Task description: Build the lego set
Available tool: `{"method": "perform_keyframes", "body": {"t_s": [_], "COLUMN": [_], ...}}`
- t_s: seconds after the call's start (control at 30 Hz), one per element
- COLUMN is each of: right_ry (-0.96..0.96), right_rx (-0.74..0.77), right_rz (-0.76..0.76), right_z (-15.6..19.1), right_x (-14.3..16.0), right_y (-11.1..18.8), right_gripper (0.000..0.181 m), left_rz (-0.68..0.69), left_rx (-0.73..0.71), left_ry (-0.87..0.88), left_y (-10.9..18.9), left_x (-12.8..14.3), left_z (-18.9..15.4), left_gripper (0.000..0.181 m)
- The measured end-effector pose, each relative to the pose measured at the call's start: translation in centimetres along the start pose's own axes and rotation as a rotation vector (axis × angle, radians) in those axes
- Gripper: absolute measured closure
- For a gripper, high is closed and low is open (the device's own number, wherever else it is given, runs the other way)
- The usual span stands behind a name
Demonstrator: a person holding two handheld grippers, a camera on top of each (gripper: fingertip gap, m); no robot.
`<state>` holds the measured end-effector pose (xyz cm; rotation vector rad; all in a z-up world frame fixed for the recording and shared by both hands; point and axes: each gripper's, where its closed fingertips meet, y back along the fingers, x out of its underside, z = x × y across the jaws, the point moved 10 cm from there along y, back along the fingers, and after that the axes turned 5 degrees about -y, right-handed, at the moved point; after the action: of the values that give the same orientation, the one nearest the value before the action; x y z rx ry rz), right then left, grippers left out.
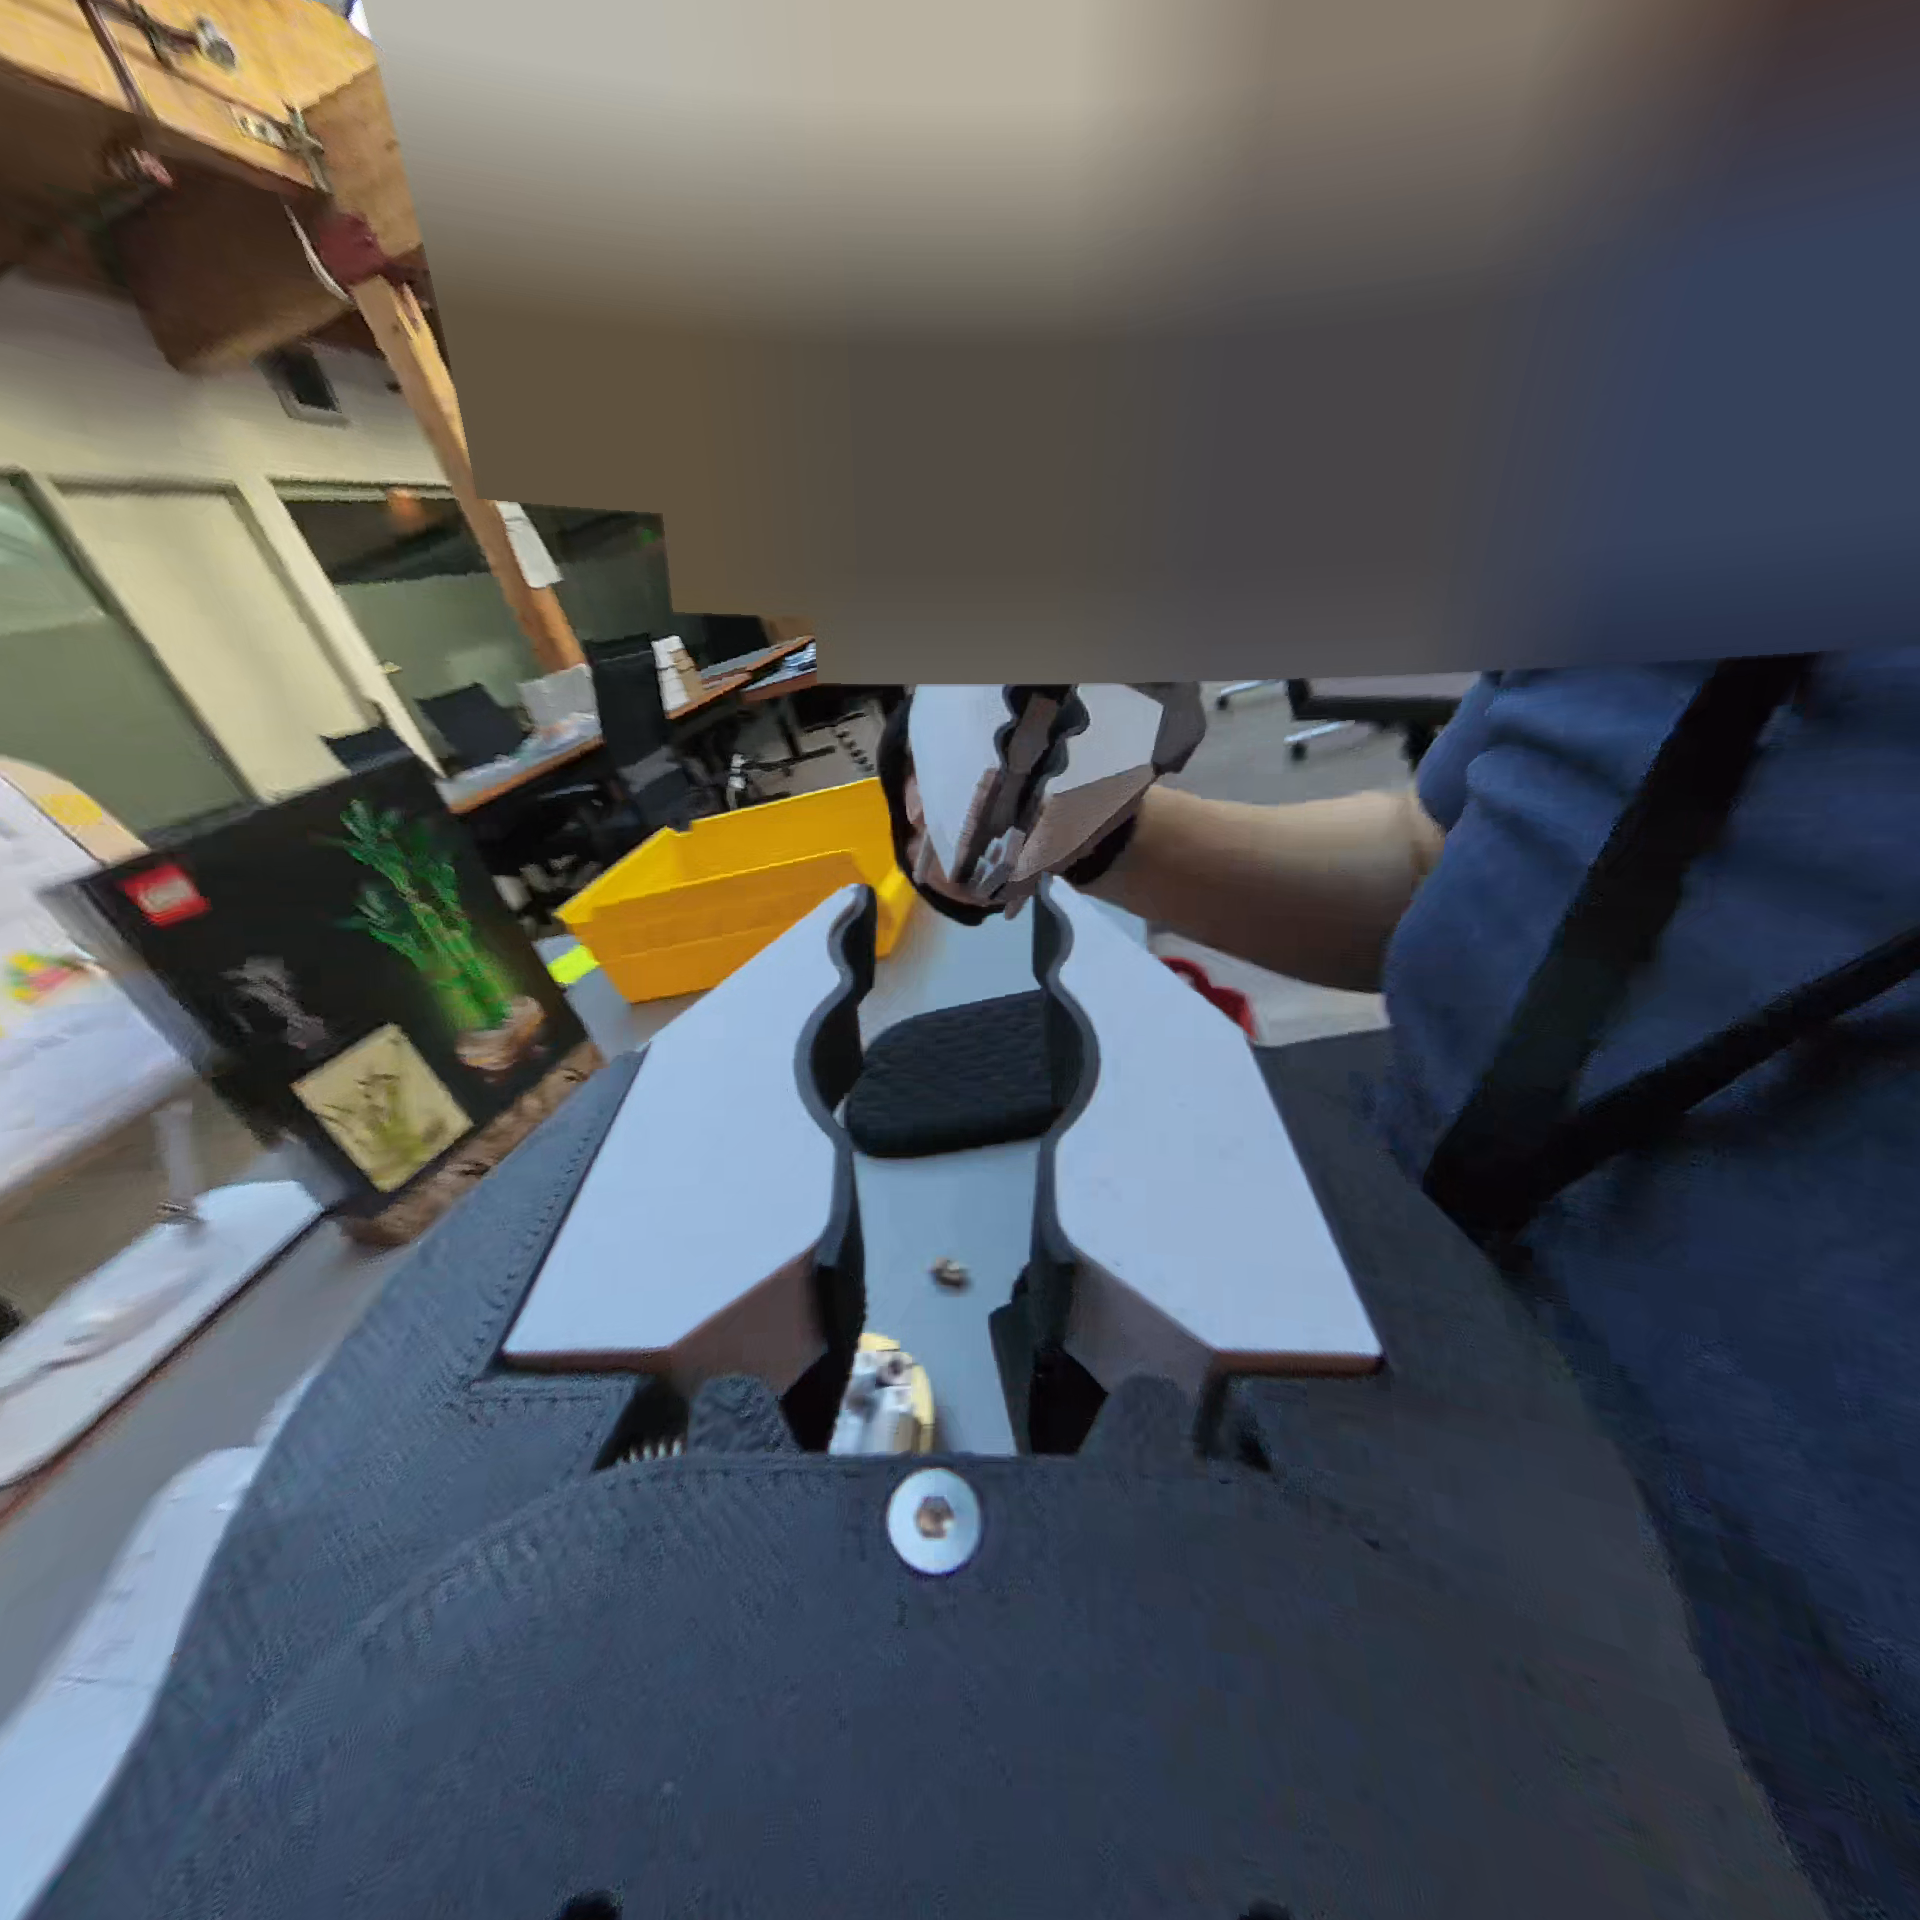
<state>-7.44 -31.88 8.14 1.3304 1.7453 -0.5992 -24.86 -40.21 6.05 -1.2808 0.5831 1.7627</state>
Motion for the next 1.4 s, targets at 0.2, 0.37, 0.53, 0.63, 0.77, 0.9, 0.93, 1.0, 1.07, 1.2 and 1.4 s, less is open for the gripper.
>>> {"method": "perform_keyframes", "body": {"t_s": [0.2,0.37,0.53,0.63,0.77,0.9,0.93,1.0,1.07,1.2,1.4], "right_ry": [-0.012,0.003,-0.043,-0.056,-0.075,-0.101,-0.103,-0.107,-0.116,-0.174,-0.574], "right_rx": [-0.028,-0.052,-0.08,-0.086,-0.083,-0.081,-0.078,-0.074,-0.072,-0.014,0.115], "right_rz": [-0.078,-0.098,-0.16,-0.184,-0.204,-0.224,-0.229,-0.236,-0.233,-0.068,0.504], "right_z": [-0.3,-0.2,-0.4,-0.4,-0.4,-0.5,-0.6,-0.6,-0.6,-1.5,-1.3], "right_x": [-0.7,-1.1,-1.1,-0.9,-0.5,-0.2,-0.1,-0.1,0.0,2.0,14.2], "right_y": [0.4,0.5,0.5,0.4,0.2,0.2,0.3,0.2,0.3,2.2,5.8], "right_gripper": [0.177,0.177,0.177,0.177,0.177,0.177,0.177,0.177,0.171,0.157,0.162], "left_rz": [0.009,-0.045,-0.089,-0.097,-0.097,-0.093,-0.093,-0.094,-0.087,-0.064,-0.024], "left_rx": [-0.007,0.042,0.048,0.049,0.043,0.028,0.023,0.011,0.002,-0.018,-0.065], "left_ry": [-0.242,-0.227,-0.238,-0.235,-0.232,-0.236,-0.236,-0.244,-0.244,-0.246,-0.266], "left_y": [-0.7,-0.9,-1.0,-1.0,-1.2,-1.4,-1.4,-1.4,-1.4,-1.1,0.0], "left_x": [-1.9,-2.3,-2.5,-2.5,-2.3,-2.2,-2.1,-2.1,-2.1,-2.0,-1.7], "left_z": [-0.7,-0.8,-1.2,-1.2,-1.1,-1.1,-1.1,-1.1,-1.0,-0.9,-0.7], "left_gripper": [0.169,0.169,0.178,0.178,0.177,0.178,0.178,0.178,0.178,0.178,0.178]}}
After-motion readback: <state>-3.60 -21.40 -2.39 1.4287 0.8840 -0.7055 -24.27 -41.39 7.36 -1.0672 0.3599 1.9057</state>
